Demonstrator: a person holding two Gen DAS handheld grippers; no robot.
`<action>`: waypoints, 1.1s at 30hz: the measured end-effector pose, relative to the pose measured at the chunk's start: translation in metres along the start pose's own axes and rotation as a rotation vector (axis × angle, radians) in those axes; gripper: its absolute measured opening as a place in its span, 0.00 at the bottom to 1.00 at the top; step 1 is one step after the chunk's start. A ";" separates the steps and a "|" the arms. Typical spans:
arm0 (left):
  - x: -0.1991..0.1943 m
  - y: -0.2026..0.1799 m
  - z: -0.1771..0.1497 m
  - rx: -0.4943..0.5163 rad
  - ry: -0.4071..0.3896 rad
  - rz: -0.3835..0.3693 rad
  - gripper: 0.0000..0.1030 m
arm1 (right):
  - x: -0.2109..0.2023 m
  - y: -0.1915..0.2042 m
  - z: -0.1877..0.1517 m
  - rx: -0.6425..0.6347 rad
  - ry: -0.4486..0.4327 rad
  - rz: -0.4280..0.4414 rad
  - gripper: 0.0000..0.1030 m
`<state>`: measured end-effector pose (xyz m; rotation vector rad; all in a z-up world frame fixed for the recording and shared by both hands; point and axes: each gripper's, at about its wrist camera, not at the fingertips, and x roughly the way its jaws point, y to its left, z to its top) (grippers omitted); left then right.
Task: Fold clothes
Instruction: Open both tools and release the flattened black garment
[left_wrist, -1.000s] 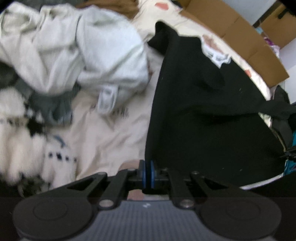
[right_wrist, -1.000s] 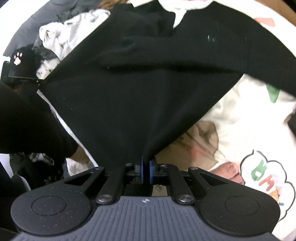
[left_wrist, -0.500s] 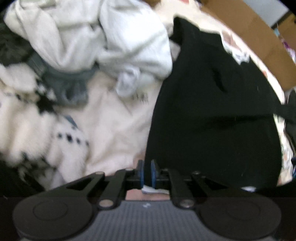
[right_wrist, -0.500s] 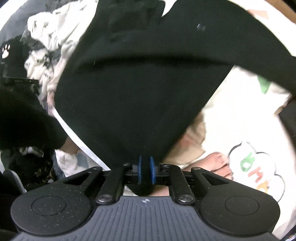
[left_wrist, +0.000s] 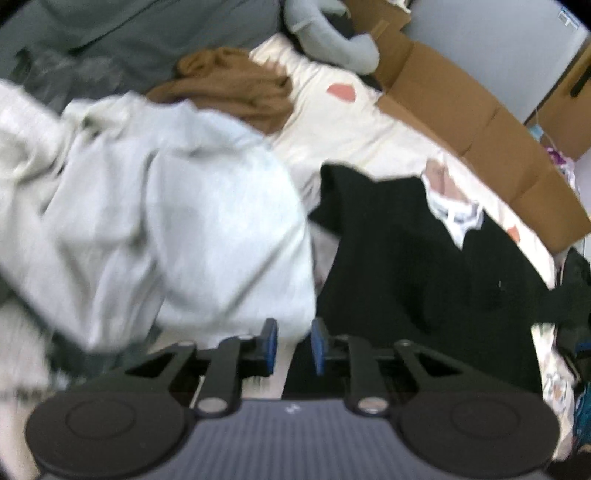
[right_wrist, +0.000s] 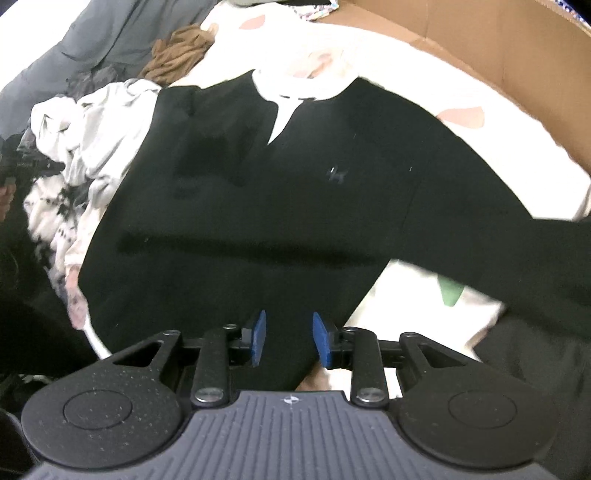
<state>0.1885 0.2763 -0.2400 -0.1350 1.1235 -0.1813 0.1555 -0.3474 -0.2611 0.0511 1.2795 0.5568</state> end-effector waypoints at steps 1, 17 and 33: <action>0.006 -0.002 0.009 0.006 -0.012 -0.003 0.25 | 0.003 -0.002 0.005 -0.002 -0.004 -0.008 0.31; 0.075 -0.043 0.096 -0.042 -0.142 -0.028 0.53 | 0.026 -0.017 0.056 -0.025 -0.133 -0.101 0.39; 0.169 -0.032 0.141 -0.343 -0.096 0.055 0.55 | 0.065 -0.059 0.056 0.021 -0.206 -0.161 0.39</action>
